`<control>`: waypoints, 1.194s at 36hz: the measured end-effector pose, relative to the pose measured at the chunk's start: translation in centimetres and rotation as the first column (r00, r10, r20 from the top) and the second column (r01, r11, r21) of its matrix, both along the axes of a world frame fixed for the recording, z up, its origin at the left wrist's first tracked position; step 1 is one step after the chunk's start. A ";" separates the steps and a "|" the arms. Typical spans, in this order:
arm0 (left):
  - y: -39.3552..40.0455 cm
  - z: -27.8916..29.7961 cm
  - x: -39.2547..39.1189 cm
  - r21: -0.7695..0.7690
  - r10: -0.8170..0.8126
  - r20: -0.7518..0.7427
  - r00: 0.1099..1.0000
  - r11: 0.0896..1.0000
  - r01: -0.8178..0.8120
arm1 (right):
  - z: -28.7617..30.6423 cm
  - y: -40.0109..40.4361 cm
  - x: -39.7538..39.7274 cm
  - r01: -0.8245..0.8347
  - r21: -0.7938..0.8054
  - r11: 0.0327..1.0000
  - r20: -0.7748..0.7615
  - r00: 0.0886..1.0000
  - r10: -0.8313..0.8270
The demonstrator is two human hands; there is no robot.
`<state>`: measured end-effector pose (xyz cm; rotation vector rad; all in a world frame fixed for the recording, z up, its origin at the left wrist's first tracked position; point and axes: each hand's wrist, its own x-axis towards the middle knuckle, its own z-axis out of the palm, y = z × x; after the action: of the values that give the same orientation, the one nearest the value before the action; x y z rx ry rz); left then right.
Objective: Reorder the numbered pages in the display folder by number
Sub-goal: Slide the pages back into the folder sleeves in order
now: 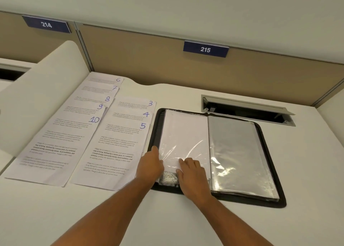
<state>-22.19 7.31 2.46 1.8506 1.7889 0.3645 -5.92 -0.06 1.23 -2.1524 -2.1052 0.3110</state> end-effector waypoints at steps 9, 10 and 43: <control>2.5 0.4 -1.4 0.077 -0.039 -0.068 0.997 0.996 0.044 | 0.8 4.7 -0.7 0.037 0.033 0.999 0.019 0.999 -0.037; 3.1 0.5 -1.7 0.098 -0.036 -0.063 0.997 0.994 0.042 | 1.2 5.6 -0.9 0.038 0.027 0.999 -0.001 0.999 -0.038; 33.0 0.6 -13.9 0.107 -0.128 -0.293 0.948 0.980 0.166 | 2.9 35.0 -6.2 0.028 -0.115 0.993 -0.229 0.972 -0.054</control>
<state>-36.12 40.28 3.10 2.2083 1.8308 0.1668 -12.15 34.98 4.14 -2.0964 -1.9535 0.6561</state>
